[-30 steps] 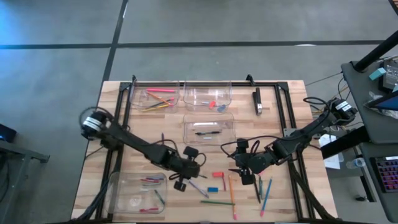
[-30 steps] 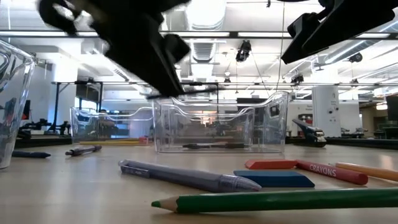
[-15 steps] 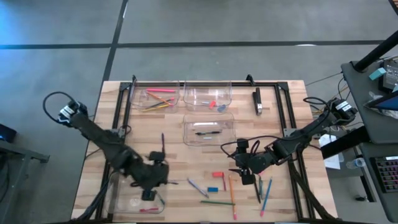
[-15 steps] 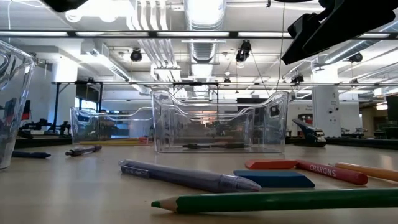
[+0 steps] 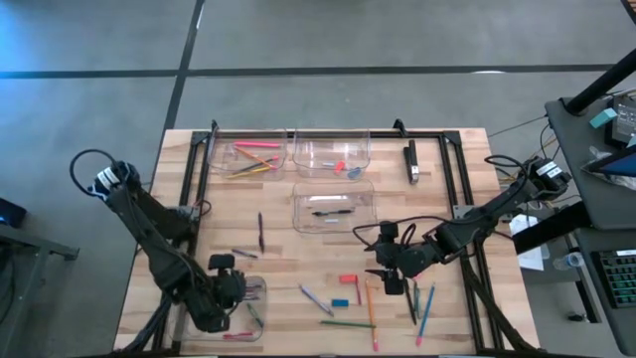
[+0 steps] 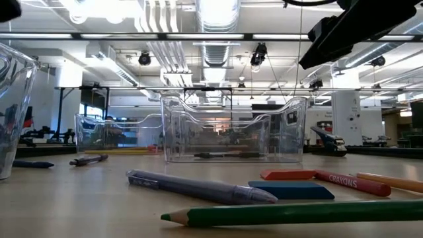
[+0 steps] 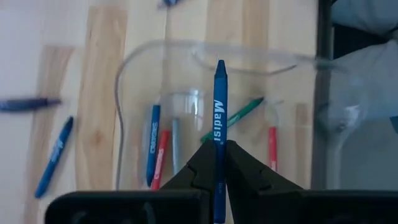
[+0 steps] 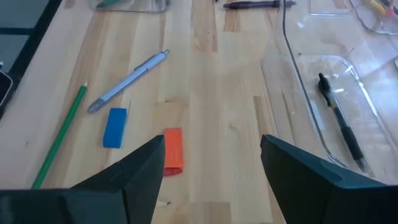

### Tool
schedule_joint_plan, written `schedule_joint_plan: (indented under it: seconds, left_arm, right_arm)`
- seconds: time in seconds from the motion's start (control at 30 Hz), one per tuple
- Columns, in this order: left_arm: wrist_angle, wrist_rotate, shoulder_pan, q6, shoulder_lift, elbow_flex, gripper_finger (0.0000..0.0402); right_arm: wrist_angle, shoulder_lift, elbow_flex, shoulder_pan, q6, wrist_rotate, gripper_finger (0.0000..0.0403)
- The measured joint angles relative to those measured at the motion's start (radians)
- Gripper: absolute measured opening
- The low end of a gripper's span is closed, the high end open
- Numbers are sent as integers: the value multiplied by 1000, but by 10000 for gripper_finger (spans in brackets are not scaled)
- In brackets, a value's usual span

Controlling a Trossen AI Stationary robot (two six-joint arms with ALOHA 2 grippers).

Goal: Sort crayons/erasers/pens/pencils in bins
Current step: Put the bottom blue crayon into the bottom transparent bin, then put the gray crayon into the bottom transparent bin

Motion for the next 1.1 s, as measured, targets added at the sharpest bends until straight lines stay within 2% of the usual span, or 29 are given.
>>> schedule_joint_plan:
  seconds: [0.27, 0.8, 0.9, 1.1]
  left_arm:
    - [65, 64, 1, -139, -2, -122, 19]
    - [283, 78, 1, -154, -7, -221, 25]
    - [283, 78, 1, -157, -7, -221, 48]
    - [275, 47, 4, -155, -7, -221, 129]
  right_arm:
    - [36, 0, -1, 16, -4, -3, 254]
    - [107, 0, -1, 40, -55, -52, 254]
    - [107, 0, -1, 40, -54, -53, 254]
    - [105, 0, -1, 39, -55, -52, 254]
